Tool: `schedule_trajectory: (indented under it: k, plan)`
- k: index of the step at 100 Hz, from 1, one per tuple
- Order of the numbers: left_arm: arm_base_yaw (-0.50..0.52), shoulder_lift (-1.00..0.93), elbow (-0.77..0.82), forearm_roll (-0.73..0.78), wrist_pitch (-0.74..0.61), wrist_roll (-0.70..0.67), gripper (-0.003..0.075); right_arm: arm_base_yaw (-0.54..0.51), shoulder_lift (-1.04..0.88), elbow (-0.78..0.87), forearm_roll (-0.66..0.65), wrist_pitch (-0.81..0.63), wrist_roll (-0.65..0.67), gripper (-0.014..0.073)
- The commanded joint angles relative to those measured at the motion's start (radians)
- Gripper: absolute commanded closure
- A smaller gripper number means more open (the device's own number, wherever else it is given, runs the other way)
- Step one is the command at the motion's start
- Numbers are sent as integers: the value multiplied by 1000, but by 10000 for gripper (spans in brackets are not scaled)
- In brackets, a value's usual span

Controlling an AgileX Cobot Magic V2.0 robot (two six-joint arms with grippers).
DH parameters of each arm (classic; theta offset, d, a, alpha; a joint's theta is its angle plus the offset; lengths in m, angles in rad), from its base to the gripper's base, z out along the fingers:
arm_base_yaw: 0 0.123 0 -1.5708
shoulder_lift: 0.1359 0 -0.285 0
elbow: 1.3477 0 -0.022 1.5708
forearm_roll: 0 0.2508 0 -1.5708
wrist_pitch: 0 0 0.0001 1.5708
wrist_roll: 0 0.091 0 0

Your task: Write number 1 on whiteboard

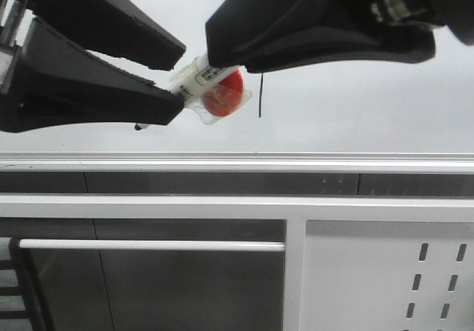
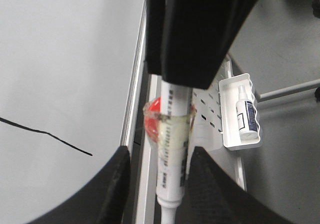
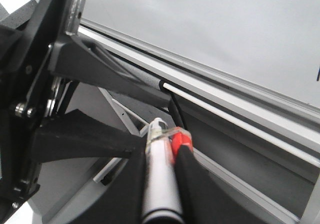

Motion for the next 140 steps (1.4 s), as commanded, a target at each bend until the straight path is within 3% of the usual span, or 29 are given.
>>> schedule_trajectory:
  k: [1,97,107,121,140]
  plan:
    - [-8,-13,-34,-45,-24,-10,469,3,-24,-35,-35,8,-12,644]
    - [-8,-13,-34,-45,-25,-10,474,3,-24,-36,-37,34,-12,644]
    - [-8,-13,-34,-45,-25,-10,538,3,-24,-38,-37,34,-12,644]
    - [-8,-13,-34,-45,-25,-10,734,3,-24,-44,-41,39,-12,644]
    - [-8,-13,-34,-45,-21,-12,738,3,-24,-49,-45,39,-12,644]
